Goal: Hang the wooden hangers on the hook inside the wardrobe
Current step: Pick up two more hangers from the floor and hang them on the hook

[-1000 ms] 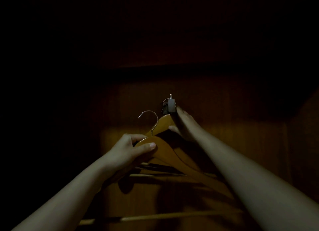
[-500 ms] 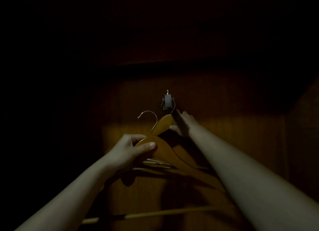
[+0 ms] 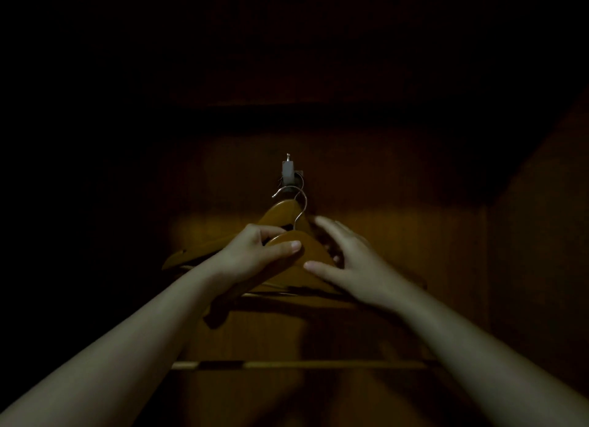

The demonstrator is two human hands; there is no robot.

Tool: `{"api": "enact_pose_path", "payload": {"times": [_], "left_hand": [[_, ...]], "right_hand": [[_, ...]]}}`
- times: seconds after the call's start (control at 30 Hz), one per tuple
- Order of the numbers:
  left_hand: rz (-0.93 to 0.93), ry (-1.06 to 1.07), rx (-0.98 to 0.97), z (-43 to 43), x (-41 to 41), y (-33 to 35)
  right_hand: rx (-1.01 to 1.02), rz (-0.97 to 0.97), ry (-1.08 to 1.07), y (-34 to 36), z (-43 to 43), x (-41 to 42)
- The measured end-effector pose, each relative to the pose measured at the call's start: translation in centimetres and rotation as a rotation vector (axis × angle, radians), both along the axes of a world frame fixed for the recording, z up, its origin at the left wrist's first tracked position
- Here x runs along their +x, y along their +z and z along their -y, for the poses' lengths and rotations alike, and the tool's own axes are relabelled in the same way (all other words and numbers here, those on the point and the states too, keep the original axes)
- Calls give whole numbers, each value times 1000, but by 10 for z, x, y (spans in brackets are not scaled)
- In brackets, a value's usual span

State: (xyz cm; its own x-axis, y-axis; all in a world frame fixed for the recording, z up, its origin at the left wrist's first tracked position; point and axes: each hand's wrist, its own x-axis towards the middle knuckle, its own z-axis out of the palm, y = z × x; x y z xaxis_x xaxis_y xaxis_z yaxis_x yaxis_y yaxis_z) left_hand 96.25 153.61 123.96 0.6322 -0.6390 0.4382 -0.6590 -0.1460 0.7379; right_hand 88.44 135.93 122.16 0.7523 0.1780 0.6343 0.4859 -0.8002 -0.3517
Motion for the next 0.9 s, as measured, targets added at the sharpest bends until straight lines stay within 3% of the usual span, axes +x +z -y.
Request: {"api": "enact_pose_path", "payload": {"times": [0.23, 0.43, 0.5, 0.6, 0.9], "left_hand": [[76, 9, -35, 34, -1, 5], [679, 504, 317, 24, 19, -8], [784, 692, 431, 16, 32, -6], [760, 781, 487, 12, 52, 1], [611, 678, 523, 3, 83, 22]], "right_hand": [[-82, 173, -58, -19, 19, 12], [-41, 147, -95, -3, 25, 28], [-26, 141, -103, 4, 25, 38], [-15, 98, -119, 17, 18, 56], [-29, 71, -174, 41, 1, 103]]}}
